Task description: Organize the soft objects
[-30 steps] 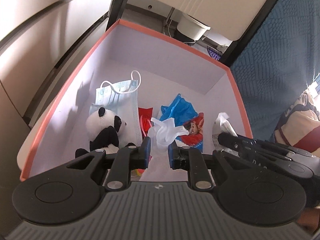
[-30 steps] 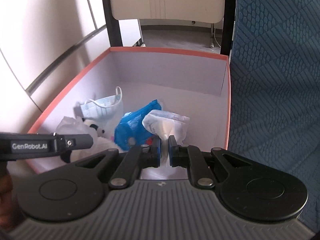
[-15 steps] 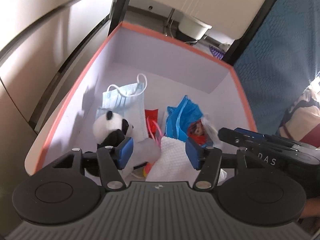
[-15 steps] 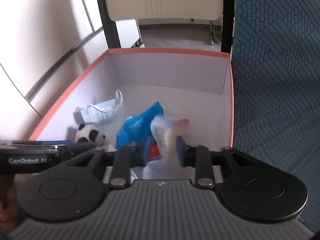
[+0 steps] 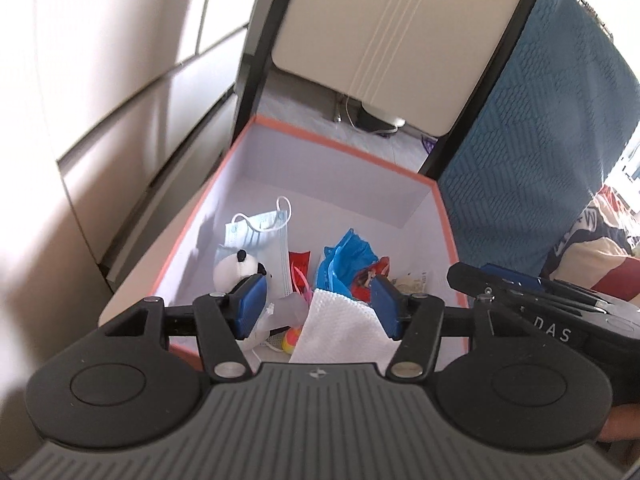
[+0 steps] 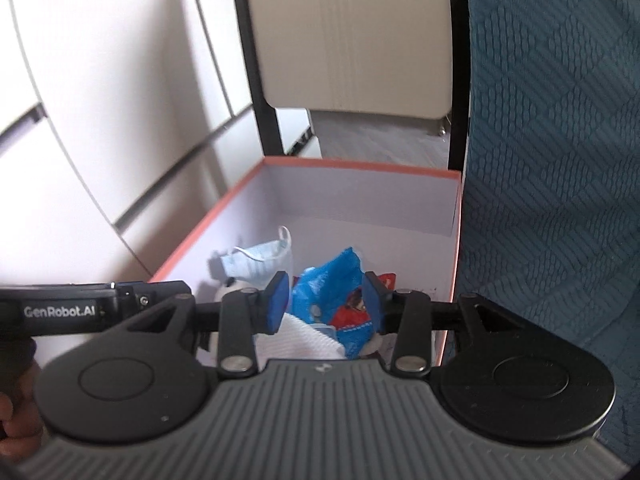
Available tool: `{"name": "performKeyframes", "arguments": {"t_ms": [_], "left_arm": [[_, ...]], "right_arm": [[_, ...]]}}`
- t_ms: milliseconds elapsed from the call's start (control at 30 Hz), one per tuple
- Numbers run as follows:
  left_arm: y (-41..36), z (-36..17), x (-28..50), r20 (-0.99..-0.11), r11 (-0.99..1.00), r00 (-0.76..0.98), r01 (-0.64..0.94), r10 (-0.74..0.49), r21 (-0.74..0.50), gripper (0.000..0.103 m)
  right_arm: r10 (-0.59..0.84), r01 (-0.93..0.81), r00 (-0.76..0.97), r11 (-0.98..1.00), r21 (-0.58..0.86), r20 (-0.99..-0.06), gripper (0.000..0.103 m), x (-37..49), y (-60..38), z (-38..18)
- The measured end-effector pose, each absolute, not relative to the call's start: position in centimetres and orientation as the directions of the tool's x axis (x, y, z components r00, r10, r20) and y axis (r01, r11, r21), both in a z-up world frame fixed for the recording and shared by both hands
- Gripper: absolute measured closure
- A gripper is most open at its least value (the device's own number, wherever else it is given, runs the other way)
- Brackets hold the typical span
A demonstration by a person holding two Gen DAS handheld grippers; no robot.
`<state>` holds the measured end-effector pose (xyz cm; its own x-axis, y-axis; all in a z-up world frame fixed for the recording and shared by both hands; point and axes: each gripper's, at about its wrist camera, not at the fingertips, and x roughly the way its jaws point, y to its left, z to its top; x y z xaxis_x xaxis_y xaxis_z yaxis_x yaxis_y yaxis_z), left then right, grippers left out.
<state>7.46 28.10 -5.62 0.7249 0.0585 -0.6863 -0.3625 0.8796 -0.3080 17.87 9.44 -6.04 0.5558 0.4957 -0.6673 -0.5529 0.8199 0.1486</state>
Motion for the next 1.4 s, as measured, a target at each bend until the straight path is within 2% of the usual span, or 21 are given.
{"name": "performKeyframes", "arguments": {"t_ms": [467, 933, 1200, 1400], "left_arm": [[22.5, -1.1, 1.2, -0.637, 0.883, 0.764, -0.366, 0.104, -0.295, 0.034], [19.3, 1.0, -1.9, -0.598, 0.9, 0.794, -0.335, 0.11, -0.279, 0.032], [17.6, 2.6, -3.9, -0.571, 0.893, 0.81, -0.348, 0.134, -0.284, 0.018], [16.2, 3.7, -5.4, -0.561, 0.897, 0.818, -0.338, 0.129, -0.287, 0.014]], "right_arm": [[0.535, -0.579, 0.59, 0.802, 0.145, -0.604, 0.06, 11.8, 4.9, -0.7], [0.536, -0.554, 0.623, 0.816, 0.161, -0.57, 0.06, 8.3, 0.9, 1.3], [0.533, -0.555, 0.637, 0.818, 0.148, -0.557, 0.06, 6.3, -0.8, 1.6], [0.533, -0.552, 0.635, 0.819, 0.153, -0.56, 0.06, 5.2, -2.2, 1.9]]}}
